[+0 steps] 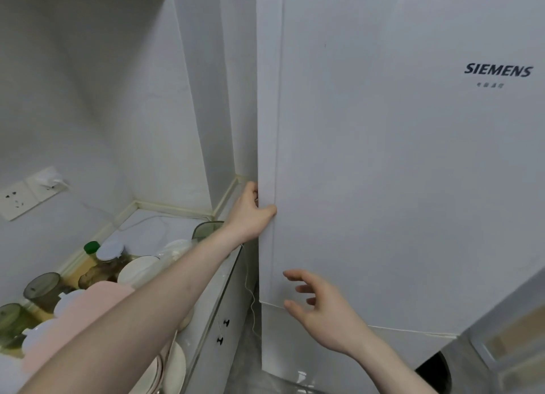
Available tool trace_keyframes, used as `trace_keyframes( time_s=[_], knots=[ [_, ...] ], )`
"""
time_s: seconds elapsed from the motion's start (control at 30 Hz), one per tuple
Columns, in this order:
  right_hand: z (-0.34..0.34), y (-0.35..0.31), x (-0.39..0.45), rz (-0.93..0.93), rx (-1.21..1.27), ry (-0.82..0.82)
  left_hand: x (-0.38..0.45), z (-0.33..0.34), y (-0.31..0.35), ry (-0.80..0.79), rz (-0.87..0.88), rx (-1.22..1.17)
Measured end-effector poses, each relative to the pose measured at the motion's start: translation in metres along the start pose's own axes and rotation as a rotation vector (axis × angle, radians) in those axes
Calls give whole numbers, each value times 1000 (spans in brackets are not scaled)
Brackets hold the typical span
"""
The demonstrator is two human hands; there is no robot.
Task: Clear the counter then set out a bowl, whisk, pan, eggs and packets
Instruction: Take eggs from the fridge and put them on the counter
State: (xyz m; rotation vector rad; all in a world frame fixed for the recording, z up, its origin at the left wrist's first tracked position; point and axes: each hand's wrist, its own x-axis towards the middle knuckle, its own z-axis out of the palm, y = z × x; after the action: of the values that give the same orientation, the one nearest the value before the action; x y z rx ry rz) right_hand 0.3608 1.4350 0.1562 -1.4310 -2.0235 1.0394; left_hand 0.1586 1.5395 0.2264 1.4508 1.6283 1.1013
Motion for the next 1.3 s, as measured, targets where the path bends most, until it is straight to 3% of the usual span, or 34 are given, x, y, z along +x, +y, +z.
trace_keyframes(
  time_s=[0.23,0.7,1.03,1.1,1.3],
  knots=[
    [35,-23,-17,-13,-35,-24,-29,-24,-21,-163,85,-126],
    [110,-78,-36,-10,-85,-141,-92,-69,22,-718,390,233],
    [138,-82,-57,73,-22,116,-116,-29,36,-1118,675,243],
    [137,-81,-63,86,-25,150,-109,-21,37,-1095,690,250],
    [119,-71,-81,184,-33,296,-78,-6,38,-824,626,227]
  ],
)
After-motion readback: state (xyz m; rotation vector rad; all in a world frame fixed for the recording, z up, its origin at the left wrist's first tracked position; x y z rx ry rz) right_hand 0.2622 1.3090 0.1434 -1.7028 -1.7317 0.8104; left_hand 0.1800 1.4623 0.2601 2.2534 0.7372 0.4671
